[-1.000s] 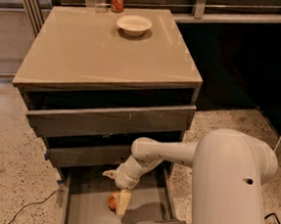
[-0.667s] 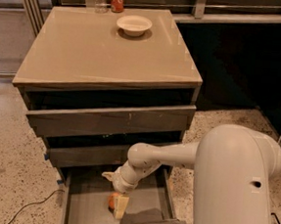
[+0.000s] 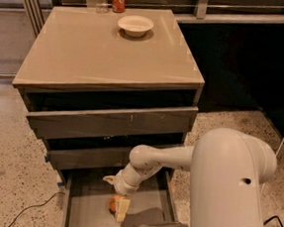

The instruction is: Pick orange from bottom drawer and place on counter

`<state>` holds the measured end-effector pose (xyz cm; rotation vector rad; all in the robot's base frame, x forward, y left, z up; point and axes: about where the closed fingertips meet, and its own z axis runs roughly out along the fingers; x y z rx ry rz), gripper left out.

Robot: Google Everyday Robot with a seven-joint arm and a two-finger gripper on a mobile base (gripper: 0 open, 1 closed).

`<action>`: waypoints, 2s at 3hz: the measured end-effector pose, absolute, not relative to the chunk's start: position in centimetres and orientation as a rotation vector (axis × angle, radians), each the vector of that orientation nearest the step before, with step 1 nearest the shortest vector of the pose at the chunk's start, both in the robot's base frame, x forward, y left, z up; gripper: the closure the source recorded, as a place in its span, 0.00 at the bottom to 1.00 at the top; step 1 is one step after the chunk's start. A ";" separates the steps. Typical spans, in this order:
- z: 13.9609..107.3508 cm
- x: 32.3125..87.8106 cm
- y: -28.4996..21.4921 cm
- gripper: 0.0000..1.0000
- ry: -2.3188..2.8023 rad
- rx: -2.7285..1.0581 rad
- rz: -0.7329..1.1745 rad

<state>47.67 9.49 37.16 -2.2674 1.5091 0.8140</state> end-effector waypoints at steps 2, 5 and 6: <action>30.3 49.2 9.5 0.00 1.614 -2.256 0.927; 26.3 50.3 9.4 0.00 1.666 -2.247 0.952; 23.9 50.2 9.4 0.00 1.690 -2.250 0.992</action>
Offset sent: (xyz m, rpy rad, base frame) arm 0.0258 -0.0031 -0.0986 -0.0693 0.1547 -0.0496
